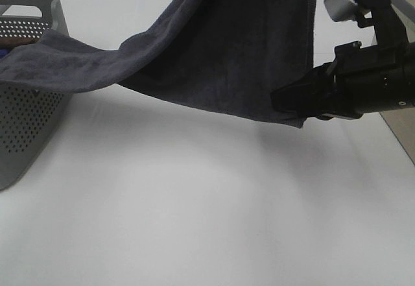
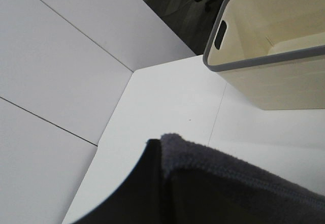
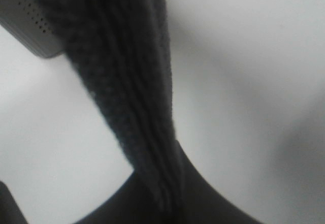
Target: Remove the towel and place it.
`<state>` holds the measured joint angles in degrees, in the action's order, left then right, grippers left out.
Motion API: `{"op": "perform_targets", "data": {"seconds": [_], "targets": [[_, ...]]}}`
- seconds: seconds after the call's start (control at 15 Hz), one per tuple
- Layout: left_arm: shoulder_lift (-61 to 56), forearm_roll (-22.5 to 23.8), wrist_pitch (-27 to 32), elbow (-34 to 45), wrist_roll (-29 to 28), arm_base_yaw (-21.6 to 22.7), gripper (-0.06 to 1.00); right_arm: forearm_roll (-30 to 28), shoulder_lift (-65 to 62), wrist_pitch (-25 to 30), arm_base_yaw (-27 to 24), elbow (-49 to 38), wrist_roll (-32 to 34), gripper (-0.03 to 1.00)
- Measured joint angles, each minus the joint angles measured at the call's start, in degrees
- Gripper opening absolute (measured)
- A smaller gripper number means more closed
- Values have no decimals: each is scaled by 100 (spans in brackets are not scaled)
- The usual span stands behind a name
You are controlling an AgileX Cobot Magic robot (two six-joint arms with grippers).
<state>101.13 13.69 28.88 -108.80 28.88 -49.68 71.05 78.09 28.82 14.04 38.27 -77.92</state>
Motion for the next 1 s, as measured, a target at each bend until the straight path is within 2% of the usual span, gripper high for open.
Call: {"op": "perform_targets", "data": {"seconds": [0.13,0.2,0.33,0.4,0.53,0.67,0.8,1.0], "targets": [[0,338,29,0,0,0,0,-1891,0,636,0,619,1937,1],[0,447,63,0,0,0,0,-2412,0,859,0,831,2510,1],[0,751,241,0,0,0,0,-4177,0,1684,0,1690,4498,1],[17,951,281,0,0,11,0,-5529,-29,2309,0,2578,5884,1],[97,1140,149,0,0,120,0,-6486,-34,2641,0,3541,6337,1],[143,1163,-350,0,-183,458,0,-6990,23,2865,0,4475,6411,1],[143,1180,-1037,0,-527,888,0,-7105,264,3071,0,5288,6234,1],[143,1180,-1874,0,-642,1283,0,-7179,808,3019,0,6159,5901,1]]}}
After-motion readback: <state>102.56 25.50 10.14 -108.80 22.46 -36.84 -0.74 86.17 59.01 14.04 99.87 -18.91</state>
